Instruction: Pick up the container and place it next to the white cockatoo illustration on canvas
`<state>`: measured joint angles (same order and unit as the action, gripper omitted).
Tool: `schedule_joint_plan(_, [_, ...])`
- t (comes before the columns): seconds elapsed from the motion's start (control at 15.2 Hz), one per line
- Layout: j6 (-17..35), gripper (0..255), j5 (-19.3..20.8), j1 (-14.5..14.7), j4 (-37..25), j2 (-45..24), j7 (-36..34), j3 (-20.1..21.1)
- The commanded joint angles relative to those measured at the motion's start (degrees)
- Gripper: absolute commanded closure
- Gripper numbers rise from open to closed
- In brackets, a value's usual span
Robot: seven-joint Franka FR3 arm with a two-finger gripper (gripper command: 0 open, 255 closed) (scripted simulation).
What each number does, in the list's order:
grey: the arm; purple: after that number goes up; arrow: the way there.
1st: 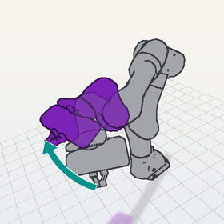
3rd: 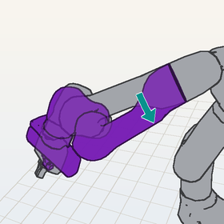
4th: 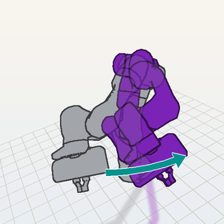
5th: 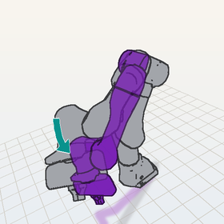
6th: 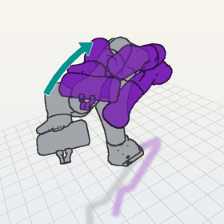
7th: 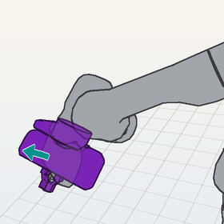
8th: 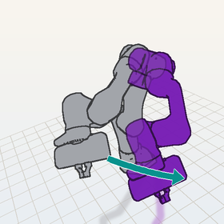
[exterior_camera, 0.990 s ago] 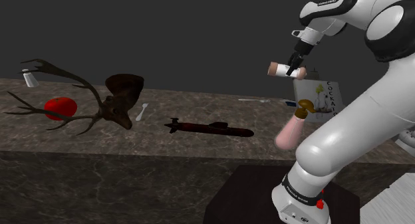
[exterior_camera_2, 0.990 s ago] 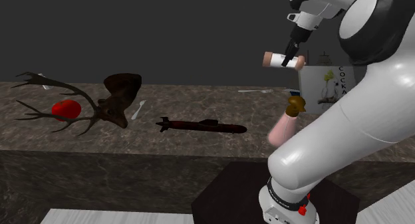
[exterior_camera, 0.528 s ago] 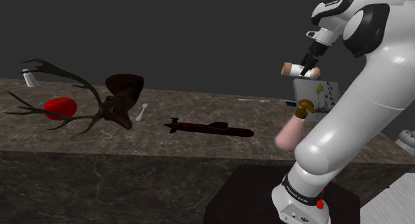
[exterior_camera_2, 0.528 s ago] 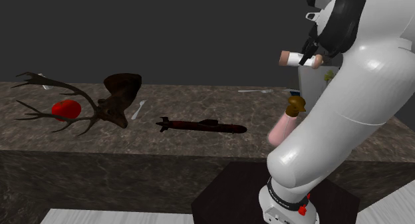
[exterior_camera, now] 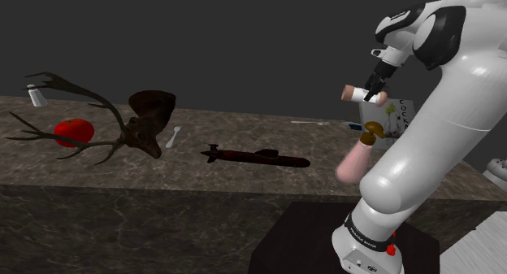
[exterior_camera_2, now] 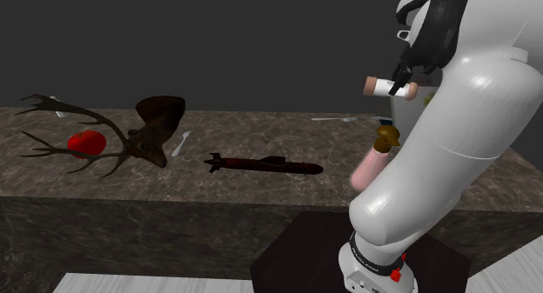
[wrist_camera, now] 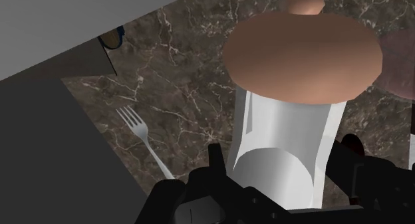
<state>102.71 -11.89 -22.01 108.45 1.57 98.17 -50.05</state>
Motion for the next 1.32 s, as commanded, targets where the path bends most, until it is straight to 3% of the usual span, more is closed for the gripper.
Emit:
schedule_joint_plan(0.0, [1.5, 255, -0.3, 0.0, 1.3, -0.4, 0.5, -0.1])
schedule_joint_plan(1.25, [13.9, 255, -7.1, -0.9, 10.7, -7.0, 7.5, -0.1])
